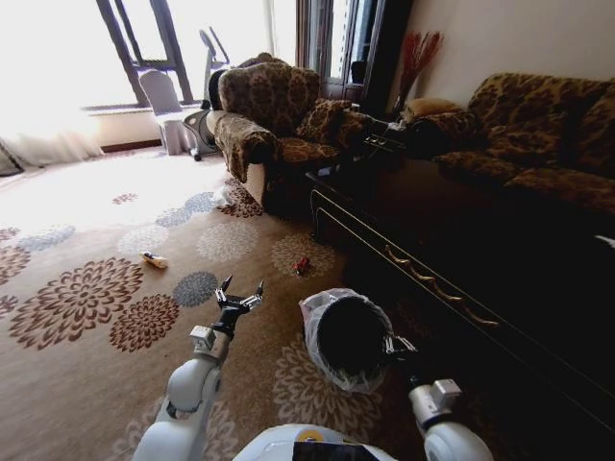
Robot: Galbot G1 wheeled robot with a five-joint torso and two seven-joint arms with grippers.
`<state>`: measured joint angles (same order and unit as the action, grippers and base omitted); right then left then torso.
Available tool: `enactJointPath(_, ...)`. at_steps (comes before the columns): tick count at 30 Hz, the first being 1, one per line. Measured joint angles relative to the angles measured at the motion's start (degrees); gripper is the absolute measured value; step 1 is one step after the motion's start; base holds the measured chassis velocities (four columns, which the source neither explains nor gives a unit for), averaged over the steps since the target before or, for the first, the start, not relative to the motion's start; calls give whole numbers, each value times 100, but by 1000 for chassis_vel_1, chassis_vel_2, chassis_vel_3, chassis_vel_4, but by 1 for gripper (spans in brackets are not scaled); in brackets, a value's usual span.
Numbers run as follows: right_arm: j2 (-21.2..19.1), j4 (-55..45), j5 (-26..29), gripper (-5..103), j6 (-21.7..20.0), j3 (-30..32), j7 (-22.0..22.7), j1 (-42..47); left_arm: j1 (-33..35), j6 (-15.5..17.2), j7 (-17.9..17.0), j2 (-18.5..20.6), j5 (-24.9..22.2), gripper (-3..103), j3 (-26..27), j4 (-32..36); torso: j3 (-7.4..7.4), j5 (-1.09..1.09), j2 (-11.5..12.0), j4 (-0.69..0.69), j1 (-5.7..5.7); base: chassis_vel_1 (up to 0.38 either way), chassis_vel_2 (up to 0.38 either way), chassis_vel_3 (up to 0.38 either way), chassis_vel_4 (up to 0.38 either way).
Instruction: Pick up the trash from the ground and place it into the trash bin.
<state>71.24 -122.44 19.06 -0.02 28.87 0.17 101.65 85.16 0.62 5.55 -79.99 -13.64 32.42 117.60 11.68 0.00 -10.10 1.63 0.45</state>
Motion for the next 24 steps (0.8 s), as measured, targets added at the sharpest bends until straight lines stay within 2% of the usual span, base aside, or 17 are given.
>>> enactJointPath(6,-11,1,-64,4,-124,-62,1,-9,146,-29,-177,-152,58,101,5,-1,0,0,0,1,0,-58,-38,-55,-51)
enactJointPath(8,-20,0,-68,4,-144,-66,3,-23,256,-11,-297,-320,259,99,13,-42,0,-1,0,5,0,0,0,0,0)
enactJointPath(13,-20,1,-63,4,-144,-55,-20,-24,391,81,-440,-461,387,99,21,-87,0,0,0,2,0,0,0,0,0)
enactJointPath(17,-8,31,-61,4,-128,-63,-76,-46,441,584,-625,-392,373,99,92,-141,-1,0,0,2,-1,-33,25,26,-28)
enactJointPath(18,-8,31,-61,4,-128,-63,-76,-46,441,584,-625,-392,373,99,92,-141,-1,0,0,2,-1,-66,50,62,-68)
enactJointPath(20,-4,48,-61,4,-121,-92,-106,-63,310,903,-676,-225,232,99,159,-293,0,0,0,2,0,-93,64,69,-75)
enactJointPath(24,0,50,-82,4,-38,-153,-134,-66,90,1105,-683,-35,182,97,181,-587,0,0,0,1,0,-104,89,90,-92)
